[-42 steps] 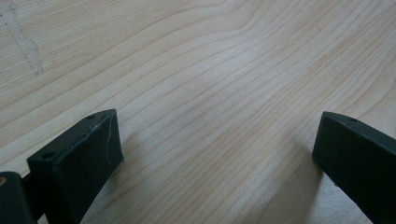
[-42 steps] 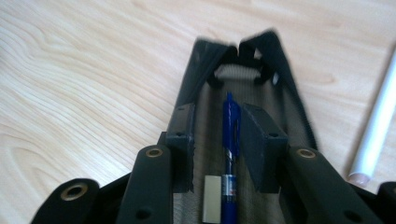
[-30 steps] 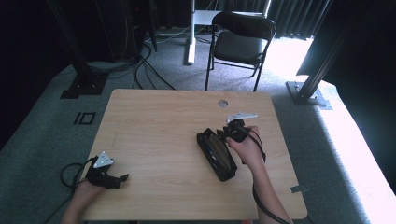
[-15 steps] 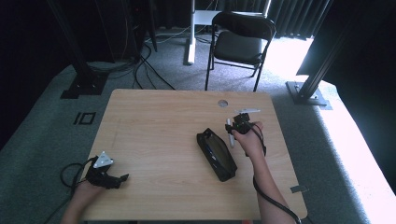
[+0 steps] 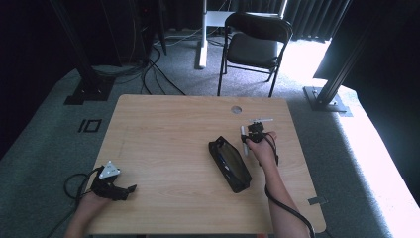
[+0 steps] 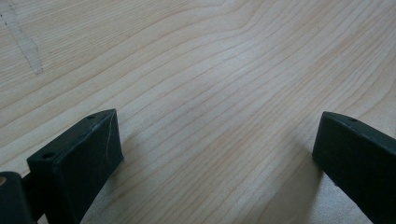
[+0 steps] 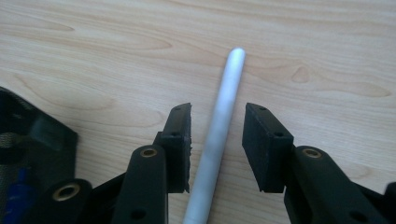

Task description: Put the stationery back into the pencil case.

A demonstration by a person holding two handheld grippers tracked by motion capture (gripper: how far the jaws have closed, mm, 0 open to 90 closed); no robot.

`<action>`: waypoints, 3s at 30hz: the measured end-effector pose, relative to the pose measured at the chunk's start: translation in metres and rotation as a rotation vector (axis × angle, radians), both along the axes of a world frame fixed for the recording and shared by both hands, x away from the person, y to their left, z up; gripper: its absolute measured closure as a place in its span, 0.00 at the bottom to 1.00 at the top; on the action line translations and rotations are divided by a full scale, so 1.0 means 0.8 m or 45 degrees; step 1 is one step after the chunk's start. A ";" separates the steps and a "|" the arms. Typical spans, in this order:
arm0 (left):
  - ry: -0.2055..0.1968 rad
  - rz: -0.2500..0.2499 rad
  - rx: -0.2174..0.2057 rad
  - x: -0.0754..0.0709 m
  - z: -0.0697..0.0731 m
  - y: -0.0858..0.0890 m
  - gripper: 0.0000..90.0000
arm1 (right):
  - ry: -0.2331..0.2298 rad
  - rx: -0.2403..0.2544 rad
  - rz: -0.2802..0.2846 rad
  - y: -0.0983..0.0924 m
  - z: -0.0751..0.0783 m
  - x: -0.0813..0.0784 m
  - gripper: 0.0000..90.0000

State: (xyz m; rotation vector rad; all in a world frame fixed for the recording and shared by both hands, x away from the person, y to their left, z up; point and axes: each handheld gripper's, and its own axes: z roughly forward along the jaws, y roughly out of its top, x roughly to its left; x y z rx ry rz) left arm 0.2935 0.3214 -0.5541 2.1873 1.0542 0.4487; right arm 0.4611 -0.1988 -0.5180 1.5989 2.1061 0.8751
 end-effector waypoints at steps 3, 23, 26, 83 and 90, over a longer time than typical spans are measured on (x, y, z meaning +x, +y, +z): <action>0.000 0.000 0.000 0.000 0.000 0.000 0.02 | 0.021 -0.005 -0.008 0.002 -0.008 0.004 0.71; 0.000 0.000 0.000 0.000 0.000 0.000 0.02 | 0.089 -0.030 -0.068 0.002 -0.019 0.005 0.87; 0.000 0.000 0.000 0.000 0.000 0.000 0.02 | 0.090 0.000 -0.075 -0.003 -0.015 0.002 0.87; 0.000 0.000 0.000 0.000 0.000 0.000 0.02 | -0.011 0.175 0.253 0.060 0.061 -0.132 0.87; 0.000 0.000 0.000 0.000 0.000 0.000 0.02 | 0.045 0.142 0.248 0.061 0.045 -0.136 0.87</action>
